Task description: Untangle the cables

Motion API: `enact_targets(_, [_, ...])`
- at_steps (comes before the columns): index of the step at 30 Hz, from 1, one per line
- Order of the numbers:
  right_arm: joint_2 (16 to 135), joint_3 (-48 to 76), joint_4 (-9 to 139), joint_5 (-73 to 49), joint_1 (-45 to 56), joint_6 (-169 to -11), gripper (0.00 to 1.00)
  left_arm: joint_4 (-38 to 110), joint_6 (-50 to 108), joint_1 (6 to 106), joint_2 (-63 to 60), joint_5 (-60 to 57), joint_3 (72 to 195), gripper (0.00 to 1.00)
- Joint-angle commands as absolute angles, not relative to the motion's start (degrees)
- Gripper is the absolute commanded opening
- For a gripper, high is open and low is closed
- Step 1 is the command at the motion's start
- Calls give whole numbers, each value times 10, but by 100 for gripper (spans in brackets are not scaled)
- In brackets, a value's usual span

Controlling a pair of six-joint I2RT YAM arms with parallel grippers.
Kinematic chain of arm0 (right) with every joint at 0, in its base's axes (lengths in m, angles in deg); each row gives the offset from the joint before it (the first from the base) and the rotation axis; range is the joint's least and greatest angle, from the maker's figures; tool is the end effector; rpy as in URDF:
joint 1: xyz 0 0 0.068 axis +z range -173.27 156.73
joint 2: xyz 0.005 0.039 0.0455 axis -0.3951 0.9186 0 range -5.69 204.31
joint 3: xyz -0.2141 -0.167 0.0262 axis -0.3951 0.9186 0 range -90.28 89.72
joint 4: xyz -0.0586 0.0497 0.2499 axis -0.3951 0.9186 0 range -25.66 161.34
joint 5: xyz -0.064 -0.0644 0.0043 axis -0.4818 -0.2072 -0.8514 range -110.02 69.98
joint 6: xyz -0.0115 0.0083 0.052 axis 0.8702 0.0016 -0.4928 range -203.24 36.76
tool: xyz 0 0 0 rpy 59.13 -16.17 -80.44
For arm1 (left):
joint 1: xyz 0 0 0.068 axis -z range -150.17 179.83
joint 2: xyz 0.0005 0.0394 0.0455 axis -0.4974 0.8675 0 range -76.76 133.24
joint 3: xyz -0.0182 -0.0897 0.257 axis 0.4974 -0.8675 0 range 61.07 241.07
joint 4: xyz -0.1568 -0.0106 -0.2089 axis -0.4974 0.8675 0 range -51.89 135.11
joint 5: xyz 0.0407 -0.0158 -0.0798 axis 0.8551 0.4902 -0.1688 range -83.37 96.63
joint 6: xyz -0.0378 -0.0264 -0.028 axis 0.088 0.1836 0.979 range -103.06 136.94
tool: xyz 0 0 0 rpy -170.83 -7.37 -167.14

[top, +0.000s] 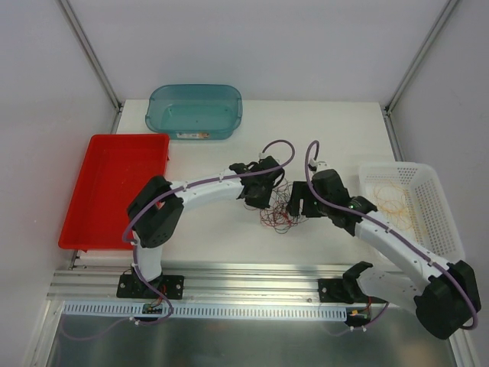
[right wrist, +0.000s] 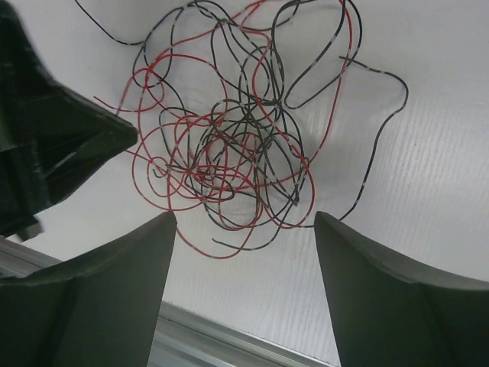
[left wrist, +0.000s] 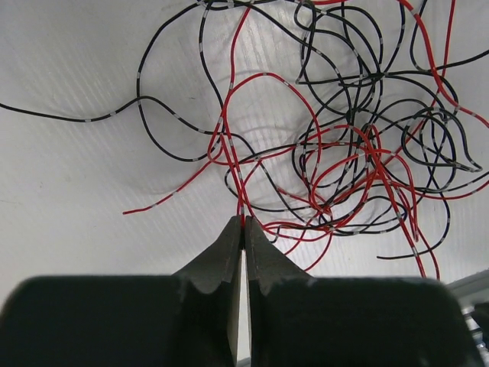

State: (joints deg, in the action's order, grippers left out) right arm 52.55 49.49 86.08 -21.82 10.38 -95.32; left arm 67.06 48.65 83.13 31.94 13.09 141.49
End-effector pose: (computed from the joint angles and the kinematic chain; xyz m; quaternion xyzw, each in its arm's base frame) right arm 0.1812 0.1192 0.2492 -0.1629 0.8905 0.1519 0.3967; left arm 0.2471 -0.3248 0.2083 0.1638 0.9439 -0.1505 0.2442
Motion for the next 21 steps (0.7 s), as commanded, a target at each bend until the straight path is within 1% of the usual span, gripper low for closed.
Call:
enact_targets(1, [563, 509, 790, -207, 101, -978, 77, 671, 481, 834, 262, 134, 1409, 0])
enact_targets(3, [597, 514, 778, -214, 101, -984, 73, 672, 480, 834, 243, 138, 1401, 0])
enact_targets(5, [619, 513, 769, -231, 101, -987, 66, 673, 474, 834, 212, 139, 1399, 0])
enact_targets(6, [631, 511, 770, -236, 100, -991, 55, 673, 471, 834, 201, 139, 1399, 0])
enact_targets(8, [657, 510, 770, -244, 94, -996, 43, 674, 460, 834, 164, 144, 1396, 0])
enact_targets(9, [661, 510, 773, -247, 87, -999, 30, 676, 455, 834, 152, 146, 1395, 0])
enact_targets(10, [662, 513, 778, -251, 83, -1003, 24, 678, 449, 834, 124, 153, 1396, 0])
enact_targets(11, [659, 516, 782, -259, 78, -1003, 12, 683, 436, 833, 111, 169, 1396, 0])
enact_targets(13, [644, 519, 801, -270, 63, -998, 3, 699, 418, 821, 67, 186, 1403, 0])
enact_targets(14, [637, 519, 809, -274, 56, -996, 1, 705, 414, 813, 51, 192, 1404, 0])
enact_targets(17, [600, 519, 845, -278, 23, -977, 1, 743, 399, 758, -7, 211, 1420, 0])
enact_targets(19, [580, 518, 874, -283, -1, -965, 1, 772, 382, 706, -46, 219, 1441, 0])
enact_targets(21, [551, 515, 892, -284, -26, -960, 1, 789, 367, 677, -68, 237, 1474, 0])
